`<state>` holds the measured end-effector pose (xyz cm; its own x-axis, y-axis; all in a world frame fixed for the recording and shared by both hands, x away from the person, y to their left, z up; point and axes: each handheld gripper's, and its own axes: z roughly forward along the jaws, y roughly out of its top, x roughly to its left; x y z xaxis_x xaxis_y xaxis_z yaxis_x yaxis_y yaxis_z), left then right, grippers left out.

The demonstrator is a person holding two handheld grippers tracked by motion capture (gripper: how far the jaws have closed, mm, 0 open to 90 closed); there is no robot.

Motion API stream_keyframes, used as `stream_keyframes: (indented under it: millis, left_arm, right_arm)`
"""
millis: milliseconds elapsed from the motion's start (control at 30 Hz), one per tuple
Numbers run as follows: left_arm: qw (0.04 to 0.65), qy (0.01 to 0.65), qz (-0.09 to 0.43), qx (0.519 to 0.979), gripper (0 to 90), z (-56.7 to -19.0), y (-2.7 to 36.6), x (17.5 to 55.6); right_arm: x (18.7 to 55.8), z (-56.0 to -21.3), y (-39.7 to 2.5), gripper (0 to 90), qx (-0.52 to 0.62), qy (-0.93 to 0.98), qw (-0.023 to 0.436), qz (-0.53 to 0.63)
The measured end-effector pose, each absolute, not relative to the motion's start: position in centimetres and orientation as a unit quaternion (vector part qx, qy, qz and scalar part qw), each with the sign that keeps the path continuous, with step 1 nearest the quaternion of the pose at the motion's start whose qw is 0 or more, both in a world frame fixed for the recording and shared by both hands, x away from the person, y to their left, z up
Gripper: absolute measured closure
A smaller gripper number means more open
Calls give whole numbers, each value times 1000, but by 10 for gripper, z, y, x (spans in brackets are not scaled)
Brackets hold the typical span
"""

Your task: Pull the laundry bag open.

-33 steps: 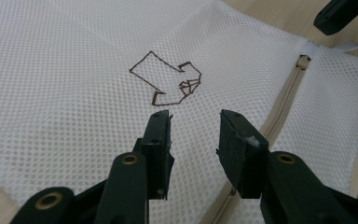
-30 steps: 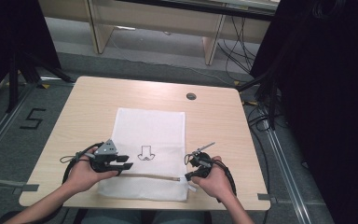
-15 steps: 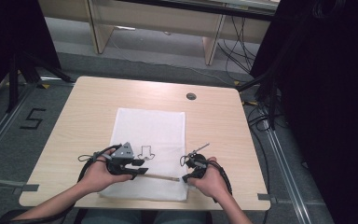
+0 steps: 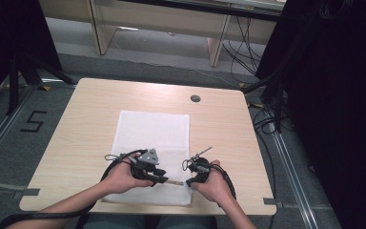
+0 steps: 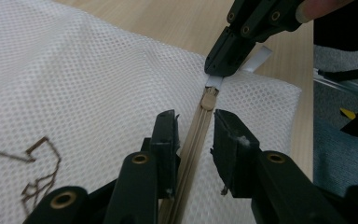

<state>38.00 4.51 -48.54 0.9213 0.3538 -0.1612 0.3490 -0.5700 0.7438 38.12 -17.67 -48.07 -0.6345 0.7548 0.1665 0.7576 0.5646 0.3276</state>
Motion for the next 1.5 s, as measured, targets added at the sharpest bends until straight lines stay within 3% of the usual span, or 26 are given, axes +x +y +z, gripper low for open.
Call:
stream_keyframes:
  millis: [533, 1500]
  left_arm:
    - [396, 172, -2, 902, 717, -502, 7, 386]
    - [400, 126, 25, 908, 764, -509, -4, 379]
  right_arm:
    - [382, -481, -178, 900, -427, -884, 7, -190]
    - [383, -481, -178, 900, -430, -882, 11, -192]
